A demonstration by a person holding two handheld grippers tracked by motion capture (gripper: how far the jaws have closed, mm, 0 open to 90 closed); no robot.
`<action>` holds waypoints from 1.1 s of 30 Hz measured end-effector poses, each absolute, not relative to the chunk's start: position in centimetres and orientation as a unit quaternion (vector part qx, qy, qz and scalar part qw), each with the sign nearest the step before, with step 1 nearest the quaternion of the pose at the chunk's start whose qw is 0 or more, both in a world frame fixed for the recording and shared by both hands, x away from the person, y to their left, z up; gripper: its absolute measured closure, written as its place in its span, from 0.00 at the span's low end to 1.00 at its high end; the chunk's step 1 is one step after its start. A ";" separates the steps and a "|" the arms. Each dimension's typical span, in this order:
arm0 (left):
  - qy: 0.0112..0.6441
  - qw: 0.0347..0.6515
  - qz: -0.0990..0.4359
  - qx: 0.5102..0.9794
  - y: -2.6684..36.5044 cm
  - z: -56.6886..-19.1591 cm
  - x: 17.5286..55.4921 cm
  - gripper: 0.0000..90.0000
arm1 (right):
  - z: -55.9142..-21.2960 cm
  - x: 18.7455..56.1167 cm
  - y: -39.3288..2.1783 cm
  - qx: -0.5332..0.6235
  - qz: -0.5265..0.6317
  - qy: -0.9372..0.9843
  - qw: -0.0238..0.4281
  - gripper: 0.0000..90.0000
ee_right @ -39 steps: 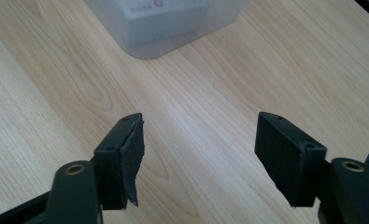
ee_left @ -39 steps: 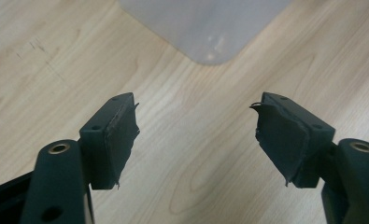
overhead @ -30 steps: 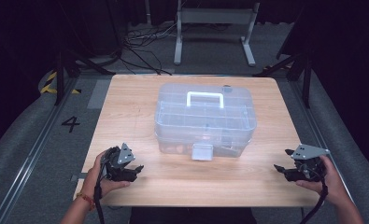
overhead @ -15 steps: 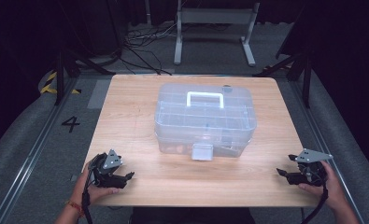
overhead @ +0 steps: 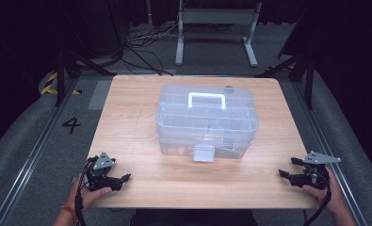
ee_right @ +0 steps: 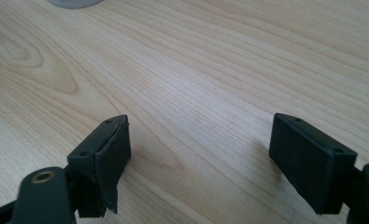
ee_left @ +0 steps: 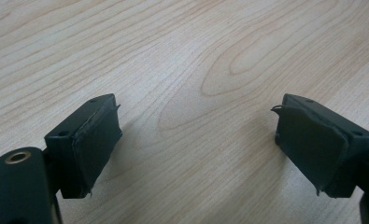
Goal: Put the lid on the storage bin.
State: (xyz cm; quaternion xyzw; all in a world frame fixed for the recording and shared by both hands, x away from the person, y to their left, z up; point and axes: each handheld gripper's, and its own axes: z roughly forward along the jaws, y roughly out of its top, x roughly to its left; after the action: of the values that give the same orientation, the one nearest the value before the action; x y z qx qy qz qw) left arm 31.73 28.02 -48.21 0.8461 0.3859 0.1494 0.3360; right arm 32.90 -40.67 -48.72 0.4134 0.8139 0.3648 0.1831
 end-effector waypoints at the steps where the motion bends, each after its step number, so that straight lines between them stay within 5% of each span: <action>1: 0.386 0.336 0.150 0.846 28.0 -48.2 31.7 0.16 | -48.7 32.9 -40.6 0.414 0.364 0.814 0.183 0.23; 33: 0.385 0.336 0.148 0.847 28.0 -48.2 31.8 0.15 | -48.7 32.8 -40.5 0.421 0.364 0.810 0.185 0.22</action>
State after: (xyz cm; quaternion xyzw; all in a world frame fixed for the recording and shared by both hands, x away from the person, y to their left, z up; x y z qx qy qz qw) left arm 31.75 28.04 -48.22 0.8467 0.3849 0.1483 0.3361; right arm 32.83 -40.54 -48.74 0.4205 0.8104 0.3636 0.1847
